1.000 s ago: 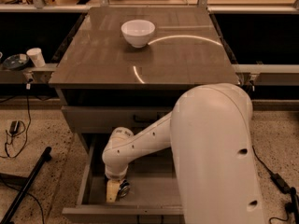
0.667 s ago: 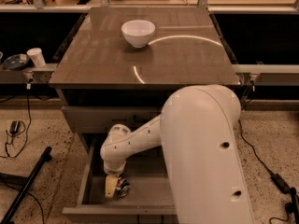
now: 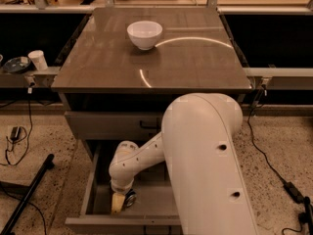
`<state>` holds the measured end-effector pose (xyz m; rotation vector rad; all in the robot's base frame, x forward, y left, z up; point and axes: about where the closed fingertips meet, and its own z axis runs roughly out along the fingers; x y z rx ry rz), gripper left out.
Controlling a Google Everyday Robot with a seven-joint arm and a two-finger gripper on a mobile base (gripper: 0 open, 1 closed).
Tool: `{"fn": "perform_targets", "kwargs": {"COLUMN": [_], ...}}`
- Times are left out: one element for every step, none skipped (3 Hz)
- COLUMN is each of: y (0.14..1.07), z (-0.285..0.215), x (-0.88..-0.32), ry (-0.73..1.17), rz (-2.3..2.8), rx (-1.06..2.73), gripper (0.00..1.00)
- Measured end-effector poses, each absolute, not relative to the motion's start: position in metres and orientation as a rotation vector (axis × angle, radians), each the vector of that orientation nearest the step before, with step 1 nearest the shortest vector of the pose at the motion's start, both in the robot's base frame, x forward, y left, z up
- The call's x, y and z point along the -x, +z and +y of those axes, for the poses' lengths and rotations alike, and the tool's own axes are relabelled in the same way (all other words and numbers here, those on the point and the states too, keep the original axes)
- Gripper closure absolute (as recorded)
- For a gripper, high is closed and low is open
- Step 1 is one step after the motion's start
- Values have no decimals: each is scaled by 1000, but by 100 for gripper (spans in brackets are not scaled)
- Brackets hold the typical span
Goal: Pick pepsi can from middle drawer and place on counter
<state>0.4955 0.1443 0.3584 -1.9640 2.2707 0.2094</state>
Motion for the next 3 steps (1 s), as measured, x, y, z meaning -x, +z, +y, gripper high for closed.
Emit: {"fn": "perform_targets", "kwargs": {"y": [358,358,358], "z": [144,144,144], "x": [-495,-495,-495], "ry": [209,210,210], "rz": [2271,2271,2271], "rx": [1964,1964,1964], "gripper": [0,14,37]}}
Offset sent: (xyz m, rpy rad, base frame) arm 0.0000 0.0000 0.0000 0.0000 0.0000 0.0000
